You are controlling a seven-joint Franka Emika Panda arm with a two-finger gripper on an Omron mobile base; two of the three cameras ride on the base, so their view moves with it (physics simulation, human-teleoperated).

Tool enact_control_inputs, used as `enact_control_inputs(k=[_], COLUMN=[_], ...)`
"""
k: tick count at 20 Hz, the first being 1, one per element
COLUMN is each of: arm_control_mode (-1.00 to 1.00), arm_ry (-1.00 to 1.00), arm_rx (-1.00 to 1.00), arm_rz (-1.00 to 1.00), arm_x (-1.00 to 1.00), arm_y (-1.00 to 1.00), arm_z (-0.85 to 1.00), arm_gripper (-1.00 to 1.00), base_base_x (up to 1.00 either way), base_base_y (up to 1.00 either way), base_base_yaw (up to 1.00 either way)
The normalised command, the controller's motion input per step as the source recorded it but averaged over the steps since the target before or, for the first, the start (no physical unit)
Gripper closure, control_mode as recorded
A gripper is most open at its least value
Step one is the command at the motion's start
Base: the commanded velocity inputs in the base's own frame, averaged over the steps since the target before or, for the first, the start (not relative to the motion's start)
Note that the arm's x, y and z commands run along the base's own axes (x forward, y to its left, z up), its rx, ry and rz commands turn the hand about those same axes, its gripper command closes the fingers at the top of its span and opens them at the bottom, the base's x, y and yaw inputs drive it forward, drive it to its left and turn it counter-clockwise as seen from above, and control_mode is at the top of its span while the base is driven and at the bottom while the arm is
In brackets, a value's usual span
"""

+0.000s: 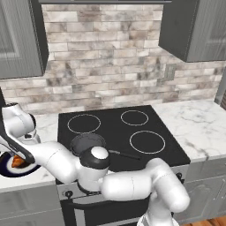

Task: Pick the croissant and place it on the pan. Then turn on the stove to warm the croissant.

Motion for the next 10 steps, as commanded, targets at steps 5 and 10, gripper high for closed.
enact_control_inputs(k=[5, 10], arm_control_mode=[-1.00, -1.00], arm_ry=[0.00, 0.00], arm_rx=[0.00, 0.00], arm_rz=[0.00, 0.00], arm_x=[0.08, 0.14], arm_y=[0.12, 0.09], arm_z=[-0.21, -0.15], arm_gripper=[-1.00, -1.00], base_base_x=[0.00, 0.00], base_base_y=[0.00, 0.00], base_base_yaw=[0.00, 0.00])
